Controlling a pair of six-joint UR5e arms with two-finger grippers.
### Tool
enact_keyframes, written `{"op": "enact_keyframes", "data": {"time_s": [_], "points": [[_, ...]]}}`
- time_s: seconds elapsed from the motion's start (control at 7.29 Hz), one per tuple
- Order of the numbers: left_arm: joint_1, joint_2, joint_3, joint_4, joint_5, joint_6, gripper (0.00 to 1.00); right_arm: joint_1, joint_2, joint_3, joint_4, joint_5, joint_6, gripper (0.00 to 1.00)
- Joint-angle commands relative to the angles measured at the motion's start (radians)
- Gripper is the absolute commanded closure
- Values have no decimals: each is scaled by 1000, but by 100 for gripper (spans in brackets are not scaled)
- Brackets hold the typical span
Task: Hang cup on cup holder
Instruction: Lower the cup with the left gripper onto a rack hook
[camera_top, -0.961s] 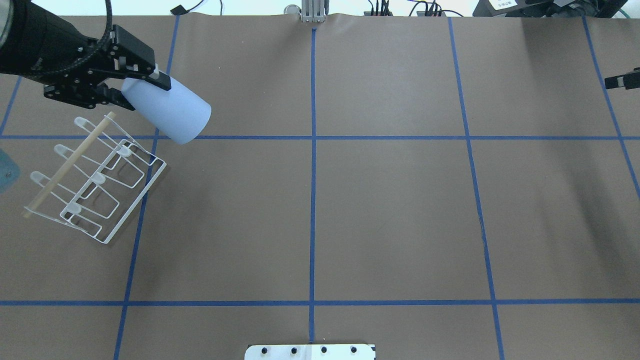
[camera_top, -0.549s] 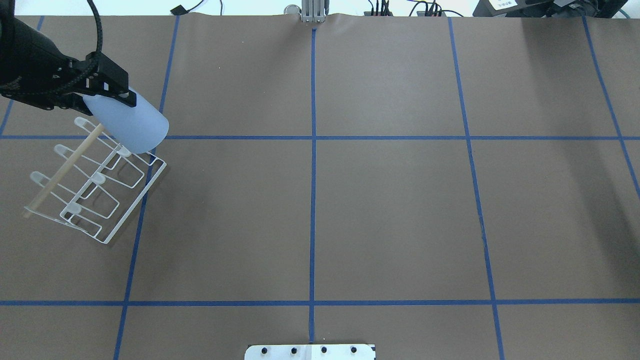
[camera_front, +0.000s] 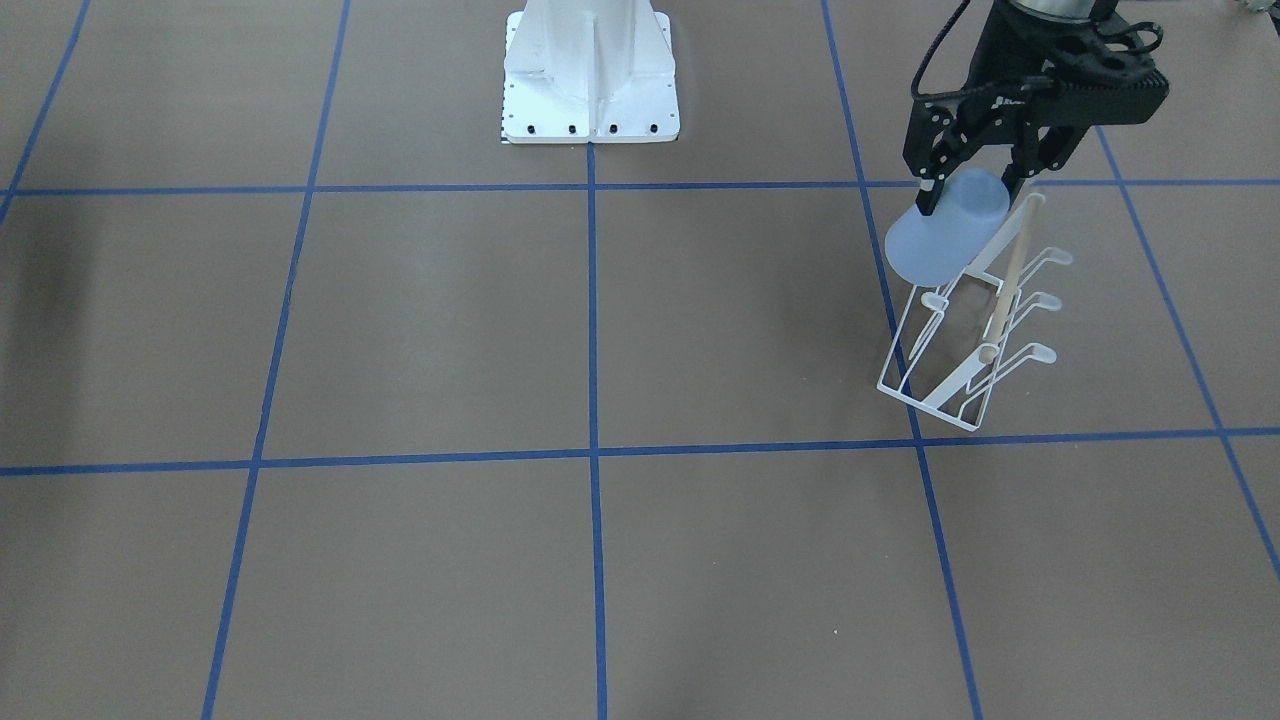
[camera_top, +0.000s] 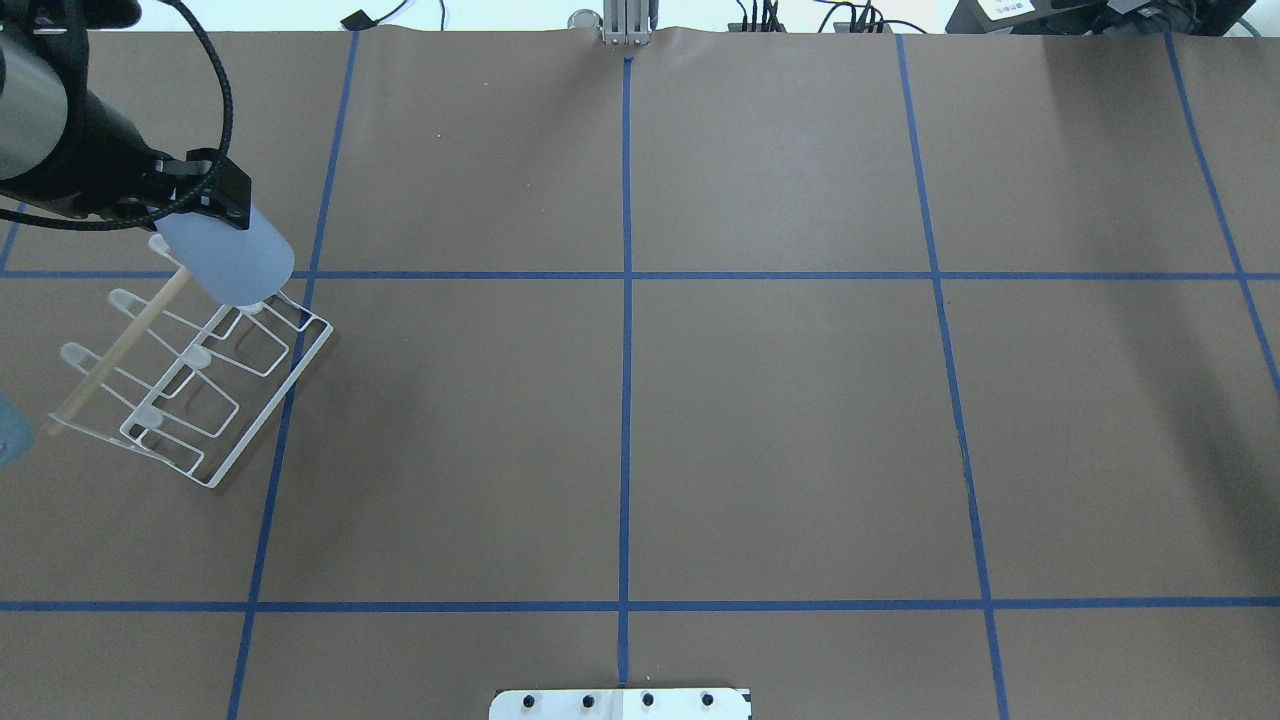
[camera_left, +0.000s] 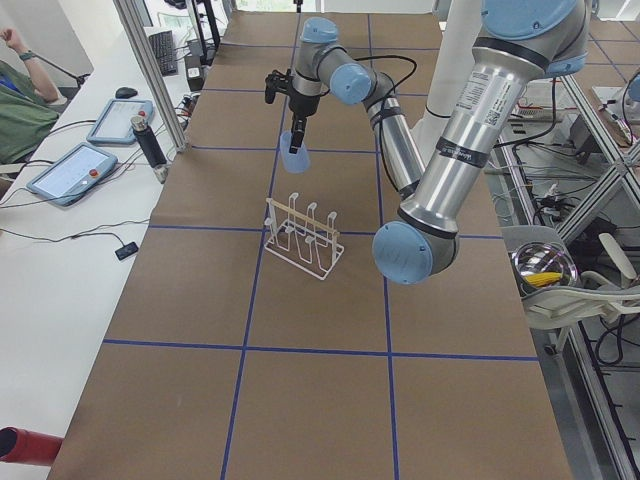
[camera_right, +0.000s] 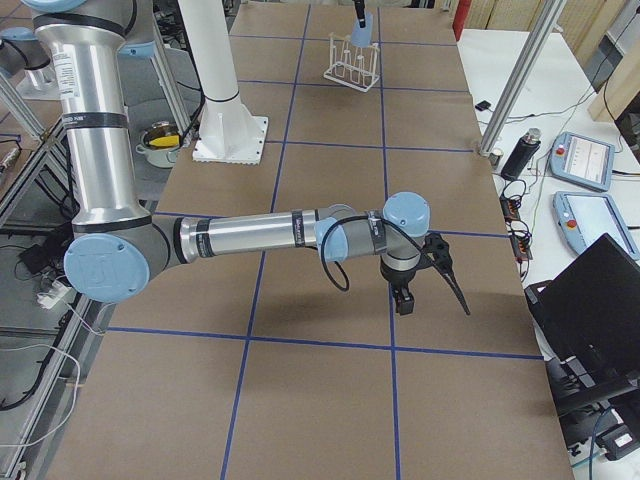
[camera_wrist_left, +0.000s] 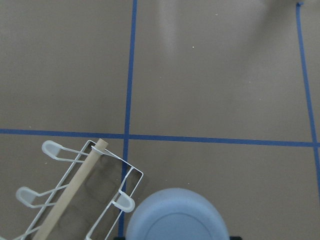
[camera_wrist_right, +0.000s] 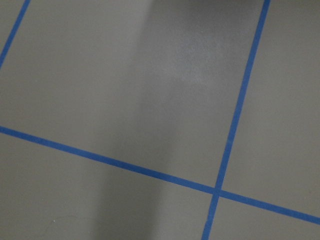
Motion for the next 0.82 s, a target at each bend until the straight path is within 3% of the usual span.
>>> {"op": "enact_keyframes", "data": {"time_s": [0.0, 0.69], "points": [[9, 27, 34, 3, 55, 40, 100, 2, 35, 60, -215, -39, -74, 0], [55, 25, 100, -4, 74, 48, 100, 0, 32, 54, -211, -30, -71, 0]]}}
